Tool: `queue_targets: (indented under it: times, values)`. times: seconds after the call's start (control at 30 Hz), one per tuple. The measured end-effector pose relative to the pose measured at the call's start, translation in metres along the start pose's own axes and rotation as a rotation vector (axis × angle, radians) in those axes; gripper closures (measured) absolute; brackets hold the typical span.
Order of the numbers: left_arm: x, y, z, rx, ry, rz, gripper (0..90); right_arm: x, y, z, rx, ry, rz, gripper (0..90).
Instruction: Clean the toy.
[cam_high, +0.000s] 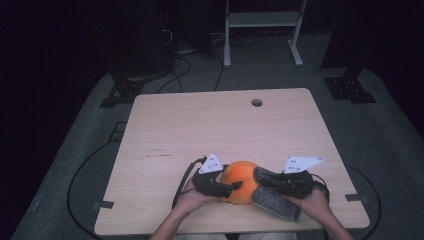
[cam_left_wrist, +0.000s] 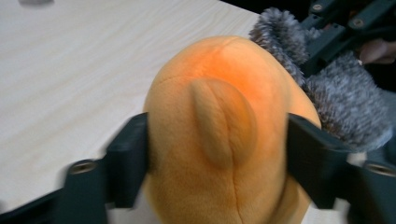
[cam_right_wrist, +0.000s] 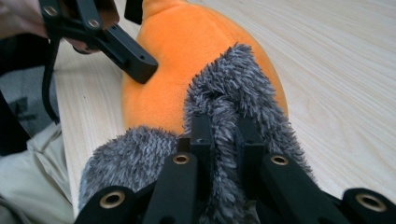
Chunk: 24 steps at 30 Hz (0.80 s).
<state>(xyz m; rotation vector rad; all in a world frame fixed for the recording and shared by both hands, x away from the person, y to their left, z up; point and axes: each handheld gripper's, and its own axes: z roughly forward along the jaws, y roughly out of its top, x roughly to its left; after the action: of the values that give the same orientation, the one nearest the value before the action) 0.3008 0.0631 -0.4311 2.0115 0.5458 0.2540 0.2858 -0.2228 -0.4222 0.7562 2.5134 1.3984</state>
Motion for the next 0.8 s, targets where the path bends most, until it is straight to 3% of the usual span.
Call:
queue_targets:
  times: [0.1, 0.2, 0.3, 0.33, 0.47, 0.57, 0.63, 0.73, 0.8]
  values:
    - [0.002, 0.003, 0.001, -0.053, -0.001, 0.062, 40.2, -0.002, 0.003, -0.003, 0.001, -0.011, 0.0, 80.2]
    - [0.007, 0.004, 0.003, -0.079, 0.008, 0.154, 41.5, -0.003, 0.003, -0.002, 0.005, -0.019, -0.006, 80.2]
    - [0.012, 0.003, 0.001, -0.112, 0.021, 0.173, 43.2, -0.01, 0.005, -0.004, -0.037, -0.007, 0.02, 80.1]
    - [0.013, 0.002, 0.002, -0.117, 0.018, 0.178, 43.3, -0.015, 0.007, -0.005, -0.061, 0.004, 0.049, 80.1]
    - [0.017, -0.002, -0.002, -0.092, -0.026, 0.145, 39.9, -0.026, 0.015, 0.003, -0.091, -0.006, 0.097, 79.8]
    - [0.021, -0.004, -0.008, -0.061, -0.042, 0.079, 24.6, -0.02, 0.016, 0.012, -0.078, 0.016, 0.072, 80.1]
    - [0.022, -0.002, -0.012, -0.075, -0.033, 0.037, 17.1, -0.012, 0.017, 0.016, -0.066, 0.019, 0.039, 80.3]
    - [0.02, 0.002, -0.014, -0.096, -0.033, 0.025, 13.8, -0.001, 0.019, 0.019, -0.054, 0.024, -0.003, 80.3]
    - [0.015, 0.003, -0.01, -0.043, -0.01, 0.057, 18.2, 0.003, 0.019, 0.019, -0.046, 0.023, -0.018, 80.3]
